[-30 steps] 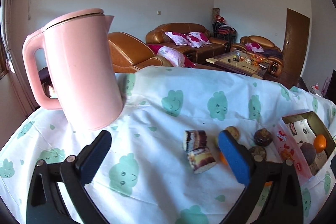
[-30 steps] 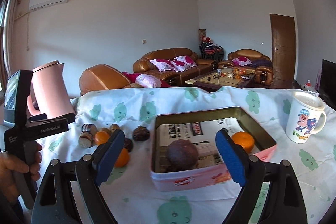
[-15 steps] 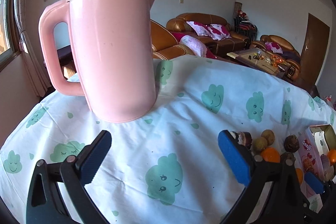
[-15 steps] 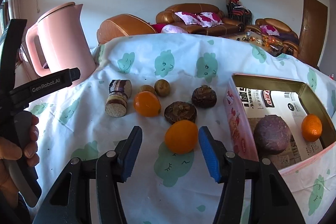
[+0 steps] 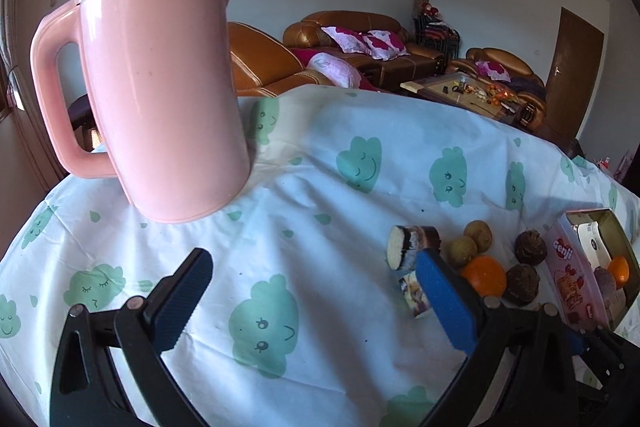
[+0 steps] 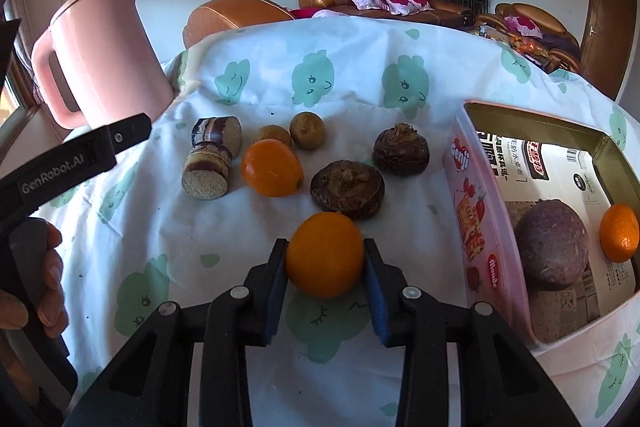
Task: Organize fruits
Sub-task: 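Grasp a second orange with the right gripper while the left gripper approaches the cake roll, then grasp the wrapped cake roll with the left gripper while the right gripper carries the orange toward the tray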
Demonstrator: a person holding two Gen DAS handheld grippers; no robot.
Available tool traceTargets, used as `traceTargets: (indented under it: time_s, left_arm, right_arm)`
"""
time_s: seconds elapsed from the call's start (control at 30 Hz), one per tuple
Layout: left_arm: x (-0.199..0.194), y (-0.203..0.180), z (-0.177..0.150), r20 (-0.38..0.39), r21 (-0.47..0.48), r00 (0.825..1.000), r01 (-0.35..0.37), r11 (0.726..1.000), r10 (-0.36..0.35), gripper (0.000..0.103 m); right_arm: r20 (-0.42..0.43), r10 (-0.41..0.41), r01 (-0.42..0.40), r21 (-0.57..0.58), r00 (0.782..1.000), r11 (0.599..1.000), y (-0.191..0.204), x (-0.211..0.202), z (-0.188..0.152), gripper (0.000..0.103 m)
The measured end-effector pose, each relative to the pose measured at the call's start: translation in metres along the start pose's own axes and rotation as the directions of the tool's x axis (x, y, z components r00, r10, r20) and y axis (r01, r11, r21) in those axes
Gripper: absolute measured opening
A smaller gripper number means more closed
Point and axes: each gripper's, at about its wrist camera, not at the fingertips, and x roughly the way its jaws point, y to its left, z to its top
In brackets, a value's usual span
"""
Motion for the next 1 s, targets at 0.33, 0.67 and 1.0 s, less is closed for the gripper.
traceTargets:
  time_s: [0.33,0.67,1.0]
  left_arm:
    - [0.022,-0.036,-0.006,-0.073,0.059,0.991,0.121,0.991,-0.116,0.079]
    - [0.039,-0.048,-0.009,-0.166,0.065,0.971,0.186,0.980,-0.173,0.039]
    - [-0.009,-0.034,-0.011,0.075,0.053,0.989,0.127,0.991,-0.131,0.037]
  right_arm:
    - [0.268,-0.009,0.021,-0.040,0.963,0.999,-0.002,-0.067,-0.004,0.038]
    - [0.259,0.016,-0.017,0.000,0.966,1.000,-0.012,-0.067,-0.002,0.038]
    - [0.322,-0.016,0.014,0.009,0.947,1.000,-0.021,-0.079,-0.003,0.038]
